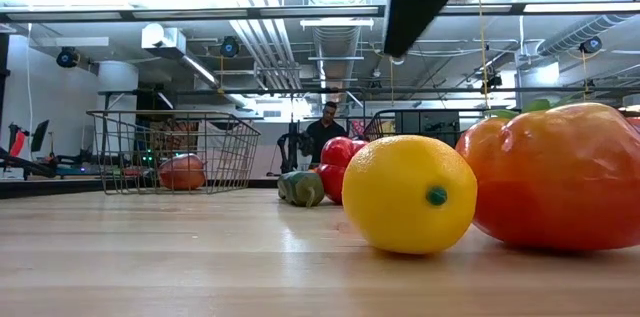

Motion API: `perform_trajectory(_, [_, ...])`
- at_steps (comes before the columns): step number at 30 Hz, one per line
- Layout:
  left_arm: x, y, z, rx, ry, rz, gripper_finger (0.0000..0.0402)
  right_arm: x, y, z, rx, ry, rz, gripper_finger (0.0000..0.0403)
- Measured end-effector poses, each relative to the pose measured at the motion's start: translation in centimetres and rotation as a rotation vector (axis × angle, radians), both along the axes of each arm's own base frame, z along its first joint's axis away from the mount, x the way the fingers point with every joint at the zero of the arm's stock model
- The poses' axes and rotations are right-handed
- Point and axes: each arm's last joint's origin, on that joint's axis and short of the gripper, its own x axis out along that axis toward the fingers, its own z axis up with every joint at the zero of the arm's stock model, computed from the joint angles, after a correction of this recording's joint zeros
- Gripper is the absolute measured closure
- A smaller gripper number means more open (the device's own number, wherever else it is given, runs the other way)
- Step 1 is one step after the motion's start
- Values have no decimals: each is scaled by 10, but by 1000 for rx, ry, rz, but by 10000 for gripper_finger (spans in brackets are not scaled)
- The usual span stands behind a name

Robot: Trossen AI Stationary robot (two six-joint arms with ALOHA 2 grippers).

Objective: Sort produce into baskets
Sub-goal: Put the yellow lemon into the left yellow wire basket

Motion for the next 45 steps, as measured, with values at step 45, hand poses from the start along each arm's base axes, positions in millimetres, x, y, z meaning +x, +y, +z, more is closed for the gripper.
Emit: perform_trajectory(45, [0, -2, 3, -13, -14, 0, 80, 27, -22, -54, -48, 144, 66, 50])
